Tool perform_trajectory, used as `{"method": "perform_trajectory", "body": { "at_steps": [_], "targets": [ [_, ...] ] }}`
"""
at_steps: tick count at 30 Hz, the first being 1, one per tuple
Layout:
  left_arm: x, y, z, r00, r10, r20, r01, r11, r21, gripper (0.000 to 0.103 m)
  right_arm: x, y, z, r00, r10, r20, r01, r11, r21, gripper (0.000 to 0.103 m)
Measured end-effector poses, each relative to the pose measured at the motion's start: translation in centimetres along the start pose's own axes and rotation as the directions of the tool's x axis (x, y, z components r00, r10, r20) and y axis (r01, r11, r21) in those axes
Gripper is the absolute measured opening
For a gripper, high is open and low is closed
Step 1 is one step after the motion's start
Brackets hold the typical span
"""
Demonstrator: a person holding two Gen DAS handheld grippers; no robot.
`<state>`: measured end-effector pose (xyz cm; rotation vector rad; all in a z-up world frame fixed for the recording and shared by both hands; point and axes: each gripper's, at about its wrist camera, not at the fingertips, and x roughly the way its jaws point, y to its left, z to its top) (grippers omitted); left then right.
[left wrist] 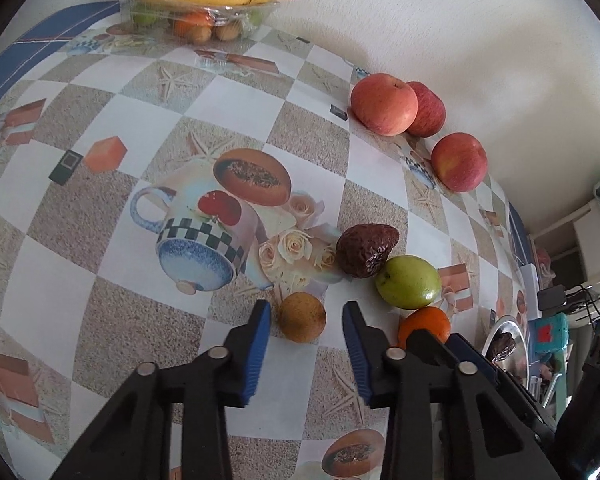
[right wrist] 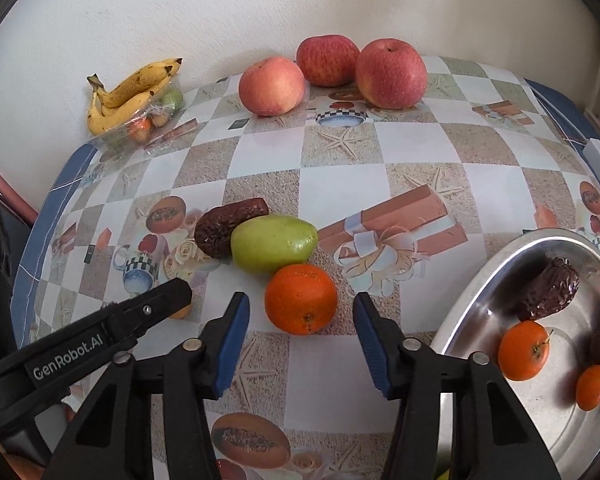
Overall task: Organize fruits
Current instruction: 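Grasp a tangerine with the right tool while the left tool grasps a small brown kiwi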
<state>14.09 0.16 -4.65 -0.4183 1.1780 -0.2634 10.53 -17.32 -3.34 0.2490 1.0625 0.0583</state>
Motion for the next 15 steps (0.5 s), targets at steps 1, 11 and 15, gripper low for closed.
{"method": "perform_trajectory", "body": {
  "at_steps": [1, 11, 15],
  "targets": [
    [0.12, 0.04, 0.0, 1.0, -0.003, -0.005, 0.003, 1.0, -0.001, 0.034, 0.1, 0.0, 0.06, 1.0, 0.0, -0.001, 0.0, 1.0, 0.001, 0.049],
    [0.35, 0.2, 0.06, 1.0, -0.013, -0.014, 0.013, 1.0, -0.008, 0.027, 0.64, -0.03, 0.23, 1.0, 0.006, -0.004, -0.006, 1.0, 0.011, 0.041],
    [0.18, 0.32, 0.04, 1.0, -0.013, -0.015, 0.013, 1.0, -0.017, 0.027, 0.16, -0.06, 0.06, 1.0, 0.0, 0.002, 0.0, 1.0, 0.014, 0.04]
  ]
}}
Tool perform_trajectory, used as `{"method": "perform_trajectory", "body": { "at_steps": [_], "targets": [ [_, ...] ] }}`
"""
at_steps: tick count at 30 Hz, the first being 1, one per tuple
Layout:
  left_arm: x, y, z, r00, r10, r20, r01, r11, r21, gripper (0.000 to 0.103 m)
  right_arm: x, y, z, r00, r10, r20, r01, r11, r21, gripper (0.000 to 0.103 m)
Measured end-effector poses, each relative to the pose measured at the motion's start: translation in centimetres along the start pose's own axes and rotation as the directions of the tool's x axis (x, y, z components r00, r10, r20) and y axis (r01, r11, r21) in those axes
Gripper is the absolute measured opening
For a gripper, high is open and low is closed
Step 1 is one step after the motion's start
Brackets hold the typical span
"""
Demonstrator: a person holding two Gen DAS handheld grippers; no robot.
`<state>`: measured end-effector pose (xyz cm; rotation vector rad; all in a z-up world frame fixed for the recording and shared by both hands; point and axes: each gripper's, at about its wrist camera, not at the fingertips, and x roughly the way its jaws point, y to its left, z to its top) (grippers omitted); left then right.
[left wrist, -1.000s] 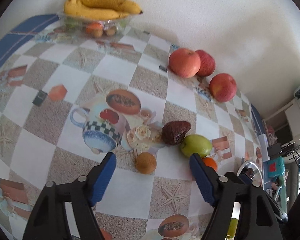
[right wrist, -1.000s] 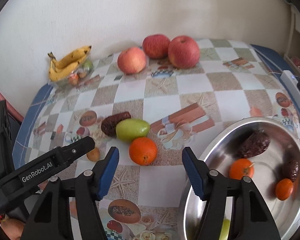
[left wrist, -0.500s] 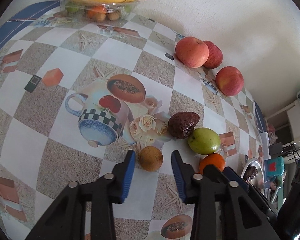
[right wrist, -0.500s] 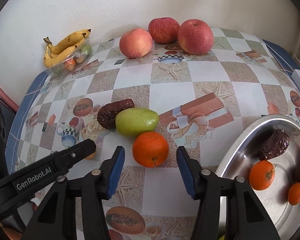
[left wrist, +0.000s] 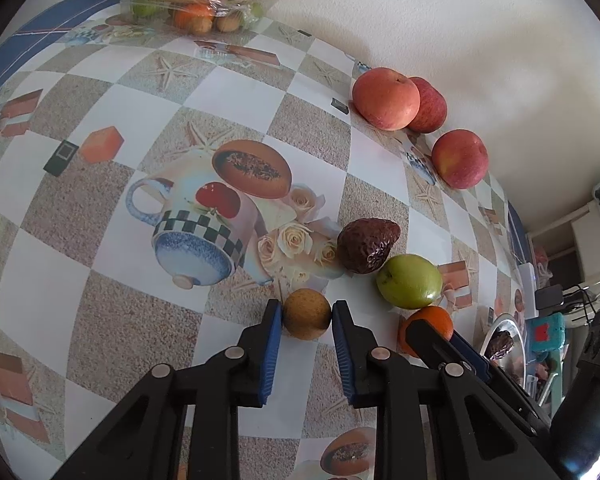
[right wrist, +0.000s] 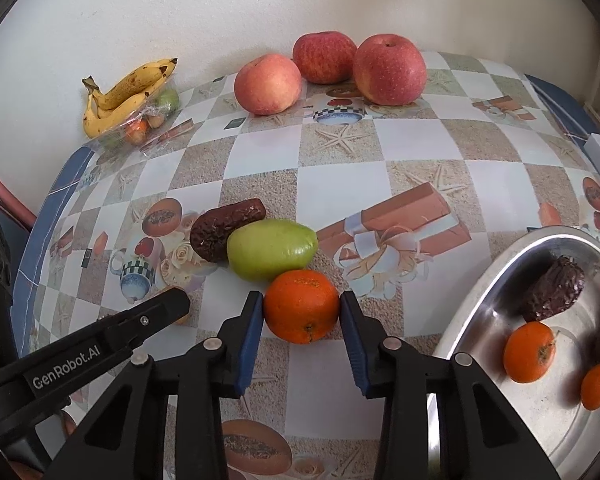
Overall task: Organize fruits
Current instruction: 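Grasp a tangerine with the right tool while the left tool grasps a small brown kiwi, then carry the tangerine and kiwi over the steel plate and open both tools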
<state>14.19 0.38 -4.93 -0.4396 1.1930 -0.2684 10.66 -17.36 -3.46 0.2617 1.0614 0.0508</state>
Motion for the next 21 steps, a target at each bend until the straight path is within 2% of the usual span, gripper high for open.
{"method": "perform_trajectory", "body": {
  "at_steps": [9, 21],
  "targets": [
    [-1.9, -0.5, -0.3, 1.0, -0.015, 0.004, 0.015, 1.0, -0.001, 0.027, -3.3, -0.6, -1.1, 0.999, 0.013, 0.03, -0.014, 1.0, 0.022, 0.04],
    [-5.2, -2.4, -2.2, 0.999, -0.009, 0.033, 0.007, 0.998, 0.059, 0.027, -8.6, -0.8, -3.6, 0.995, 0.005, 0.097, -0.006, 1.0, 0.015, 0.04]
  ]
}}
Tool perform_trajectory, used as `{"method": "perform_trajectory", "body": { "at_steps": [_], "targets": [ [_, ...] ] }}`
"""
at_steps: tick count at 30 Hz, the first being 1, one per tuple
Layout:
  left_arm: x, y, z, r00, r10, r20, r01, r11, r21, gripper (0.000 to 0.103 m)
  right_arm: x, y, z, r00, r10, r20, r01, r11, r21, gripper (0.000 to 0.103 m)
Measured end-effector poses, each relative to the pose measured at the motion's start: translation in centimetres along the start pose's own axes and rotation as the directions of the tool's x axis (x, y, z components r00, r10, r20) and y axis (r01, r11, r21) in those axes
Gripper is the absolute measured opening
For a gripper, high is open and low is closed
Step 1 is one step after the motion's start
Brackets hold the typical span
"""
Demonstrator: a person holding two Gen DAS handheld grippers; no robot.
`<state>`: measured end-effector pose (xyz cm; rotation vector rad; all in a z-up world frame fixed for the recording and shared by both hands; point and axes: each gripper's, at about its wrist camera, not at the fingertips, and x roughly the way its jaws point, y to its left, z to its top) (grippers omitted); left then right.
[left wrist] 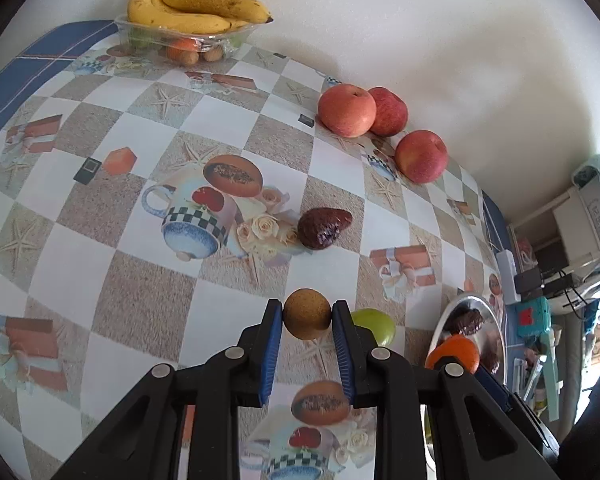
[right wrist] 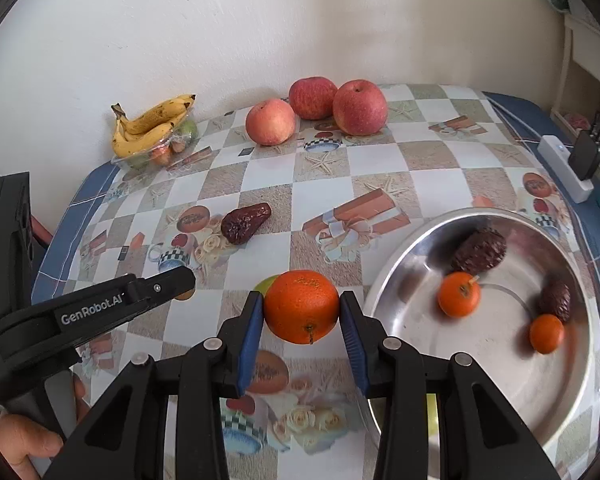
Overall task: Organize fruits
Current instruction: 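Carry the tangerine and kiwi over the steel plate and open both tools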
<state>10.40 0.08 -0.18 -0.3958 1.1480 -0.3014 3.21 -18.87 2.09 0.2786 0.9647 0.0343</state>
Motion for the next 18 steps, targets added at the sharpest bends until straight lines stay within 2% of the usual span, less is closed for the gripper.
{"method": "perform_trajectory", "body": {
  "at_steps": [10, 18],
  "targets": [
    [-1.4, -1.2, -1.4, 1.0, -0.012, 0.003, 0.012, 0.999, 0.033, 0.027, -2.2, -0.6, -1.5, 1.0, 0.013, 0.016, -0.014, 1.0, 0.022, 0.04],
    [-1.0, -2.3, -1.8, 1.0, -0.004, -0.007, 0.005, 0.997, 0.072, 0.027, -1.8, -1.7, -1.5, 0.999, -0.033, 0.002, 0.033, 0.999, 0.013, 0.04]
  ]
}}
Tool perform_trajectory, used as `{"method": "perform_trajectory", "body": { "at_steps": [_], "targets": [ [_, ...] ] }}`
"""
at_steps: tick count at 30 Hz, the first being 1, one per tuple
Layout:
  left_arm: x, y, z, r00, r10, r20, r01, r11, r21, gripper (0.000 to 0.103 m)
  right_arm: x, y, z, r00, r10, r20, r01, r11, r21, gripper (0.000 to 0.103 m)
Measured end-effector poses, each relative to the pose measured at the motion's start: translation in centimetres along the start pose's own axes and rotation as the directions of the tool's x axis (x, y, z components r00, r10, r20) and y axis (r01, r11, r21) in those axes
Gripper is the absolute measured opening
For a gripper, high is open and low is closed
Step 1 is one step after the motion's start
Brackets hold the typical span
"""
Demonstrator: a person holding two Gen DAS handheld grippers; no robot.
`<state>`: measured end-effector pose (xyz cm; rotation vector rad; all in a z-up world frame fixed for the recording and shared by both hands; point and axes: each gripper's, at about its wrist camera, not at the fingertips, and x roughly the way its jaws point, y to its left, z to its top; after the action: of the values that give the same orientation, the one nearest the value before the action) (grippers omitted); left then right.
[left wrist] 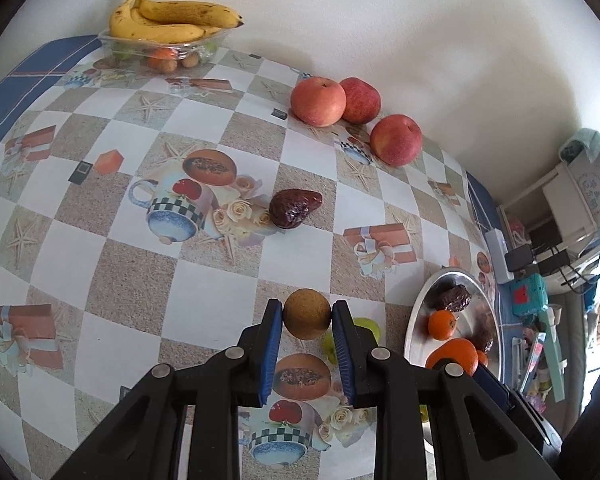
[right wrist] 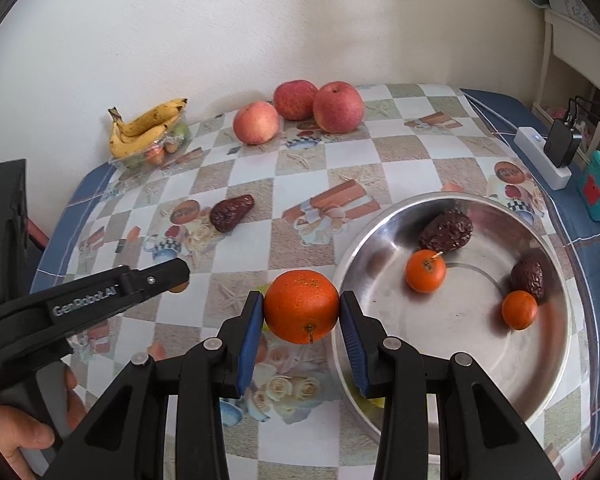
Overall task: Organize fruits
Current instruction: 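Carry the tangerine and kiwi over the steel plate and open both tools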
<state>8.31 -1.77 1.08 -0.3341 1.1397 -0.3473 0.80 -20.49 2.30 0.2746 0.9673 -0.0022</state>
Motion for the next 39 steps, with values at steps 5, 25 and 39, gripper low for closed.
{"method": "perform_trajectory", "body": {
  "at_steps": [5, 25, 39],
  "targets": [
    [0.7, -1.2, -0.6, 1.0, -0.016, -0.026, 0.017, 0.999, 0.034, 0.027, 0.6, -2.1, 0.0, 0.999, -0.032, -0.023, 0.032, 0.999, 0.039, 0.04],
    [3.0, -10.9, -4.7, 0.989, -0.112, -0.097, 0.135, 0.953, 0.272, 0.027, -2.2, -13.3, 0.4, 0.987, -0.158, -0.018, 0.156, 0.936, 0.317, 0.041],
    [3.7, -12.0, -5.6, 0.985, -0.114, -0.126, 0.149, 0.937, 0.317, 0.029, -1.6, -12.4, 0.4, 0.987, -0.156, -0.035, 0.159, 0.944, 0.288, 0.041]
  ]
}}
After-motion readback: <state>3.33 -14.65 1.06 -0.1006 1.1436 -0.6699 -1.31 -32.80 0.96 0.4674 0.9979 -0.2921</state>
